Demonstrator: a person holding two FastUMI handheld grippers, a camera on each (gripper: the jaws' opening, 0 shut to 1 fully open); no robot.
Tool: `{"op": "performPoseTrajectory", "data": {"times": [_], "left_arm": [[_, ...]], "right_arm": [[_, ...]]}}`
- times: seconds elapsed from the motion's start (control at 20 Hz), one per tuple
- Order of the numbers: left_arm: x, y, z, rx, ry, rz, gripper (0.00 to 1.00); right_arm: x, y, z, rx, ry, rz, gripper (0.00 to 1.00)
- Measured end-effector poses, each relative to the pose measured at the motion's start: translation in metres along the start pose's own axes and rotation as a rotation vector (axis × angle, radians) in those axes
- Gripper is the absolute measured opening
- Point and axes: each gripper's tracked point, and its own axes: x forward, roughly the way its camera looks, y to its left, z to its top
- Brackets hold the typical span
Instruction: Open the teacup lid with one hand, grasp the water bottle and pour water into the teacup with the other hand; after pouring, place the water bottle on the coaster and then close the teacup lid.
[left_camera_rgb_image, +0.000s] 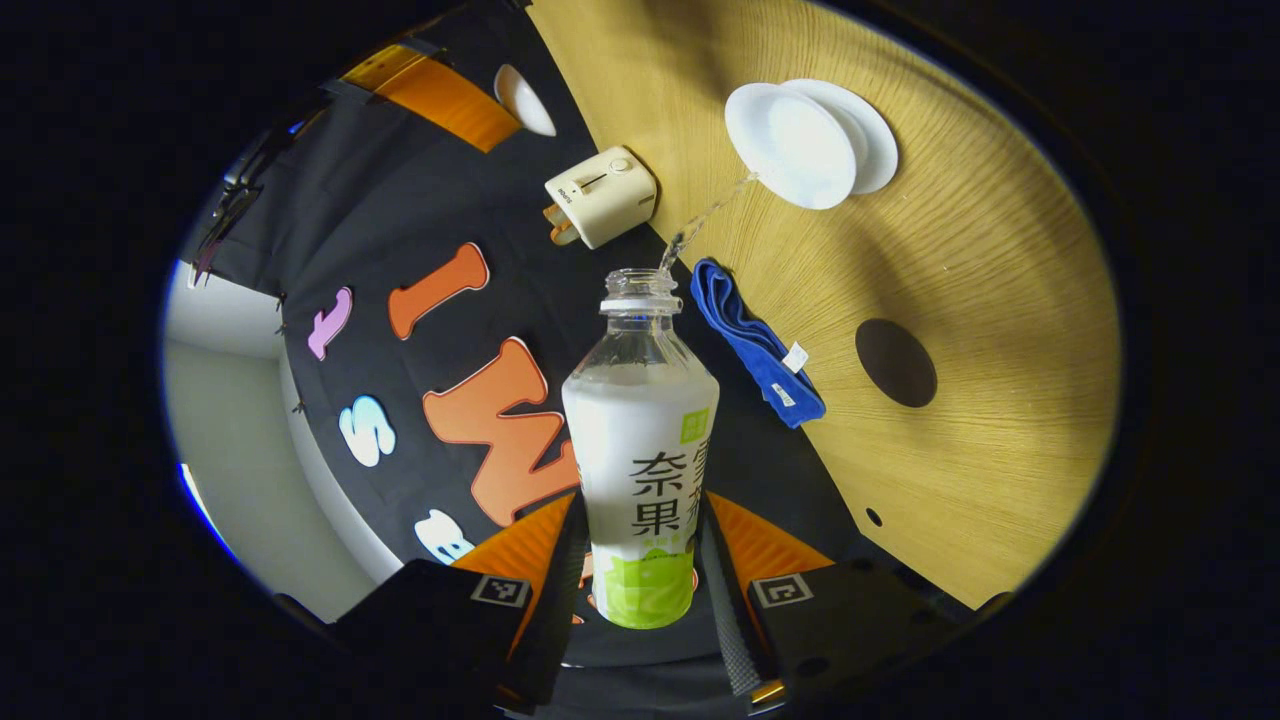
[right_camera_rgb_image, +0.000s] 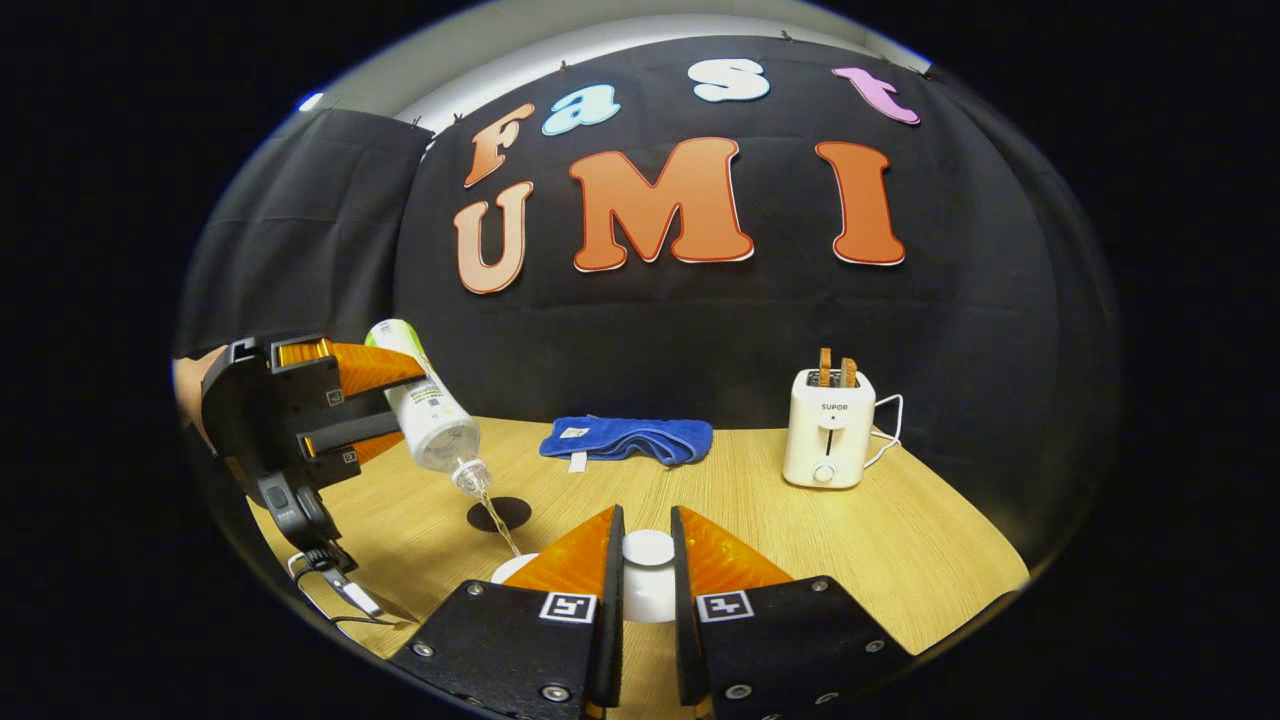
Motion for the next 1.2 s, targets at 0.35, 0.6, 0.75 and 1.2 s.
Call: {"op": "performPoseTrajectory", "data": {"times": [0.35,0.6,0.75,1.2], "left_arm": [[0.001,-0.003,0.012,0.044,-0.025,-0.006,0.66],[0.003,0.003,0.02,0.066,-0.043,0.009,0.66],[0.002,0.006,0.023,0.079,-0.055,0.02,0.66],[0.003,0.005,0.024,0.083,-0.064,0.024,0.65]], "right_arm": [[-0.002,0.008,0.007,-0.015,-0.015,0.023,0.22],[-0.002,0.01,0.006,-0.019,-0.012,0.028,0.22],[-0.002,0.011,0.005,-0.019,-0.013,0.033,0.22],[-0.003,0.014,0.006,-0.02,-0.016,0.042,0.22]]}}
